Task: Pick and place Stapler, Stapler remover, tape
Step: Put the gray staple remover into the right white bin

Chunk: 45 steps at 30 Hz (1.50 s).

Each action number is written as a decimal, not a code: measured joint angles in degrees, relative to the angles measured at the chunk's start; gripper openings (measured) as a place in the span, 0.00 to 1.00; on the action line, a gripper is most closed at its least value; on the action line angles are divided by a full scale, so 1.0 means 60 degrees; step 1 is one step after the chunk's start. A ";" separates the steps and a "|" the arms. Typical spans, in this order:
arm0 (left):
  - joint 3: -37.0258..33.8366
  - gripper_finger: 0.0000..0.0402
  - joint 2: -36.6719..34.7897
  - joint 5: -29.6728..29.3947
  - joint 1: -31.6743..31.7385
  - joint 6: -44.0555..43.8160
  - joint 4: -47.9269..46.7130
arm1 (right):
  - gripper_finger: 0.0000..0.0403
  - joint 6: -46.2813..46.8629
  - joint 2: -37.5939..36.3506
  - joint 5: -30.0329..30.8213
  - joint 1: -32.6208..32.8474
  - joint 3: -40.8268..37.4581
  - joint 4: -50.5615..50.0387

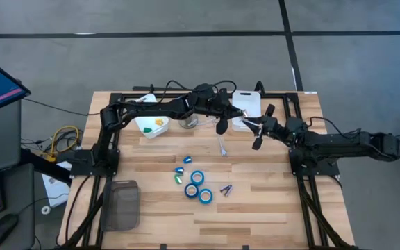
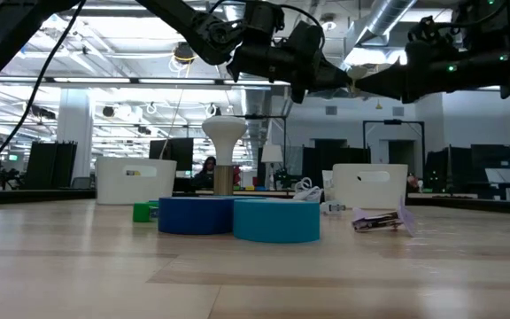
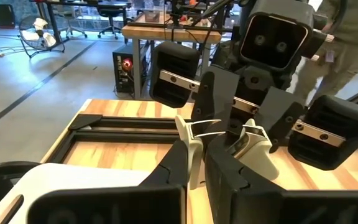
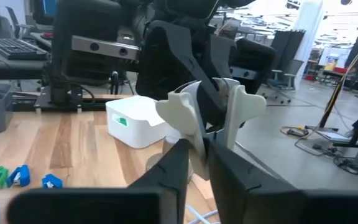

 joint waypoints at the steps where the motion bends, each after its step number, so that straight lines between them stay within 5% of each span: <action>1: 0.0000 0.03 0.0000 -0.0008 0.0003 -0.0003 0.0000 | 0.10 -0.0009 0.0000 -0.0007 -0.0020 0.0000 0.0002; 6: 0.0000 0.03 0.0004 0.0018 0.0011 -0.0015 -0.0011 | 0.01 -0.0031 -0.0015 -0.0002 -0.0020 0.0000 0.0009; 30: 0.0004 0.04 0.0018 -0.0041 0.0645 0.0047 0.0034 | 0.00 -0.0317 -0.0025 0.0647 -0.0006 0.0007 0.0113; 40: 0.0004 0.04 0.0018 -0.0004 0.0864 0.0033 0.0007 | 0.00 -0.0596 -0.0029 0.2548 -0.0063 0.0007 0.0030; 45: 0.0004 0.04 0.0018 0.0000 0.0929 0.0033 0.0003 | 0.00 -0.0538 -0.0033 0.1922 -0.0195 0.0007 0.0187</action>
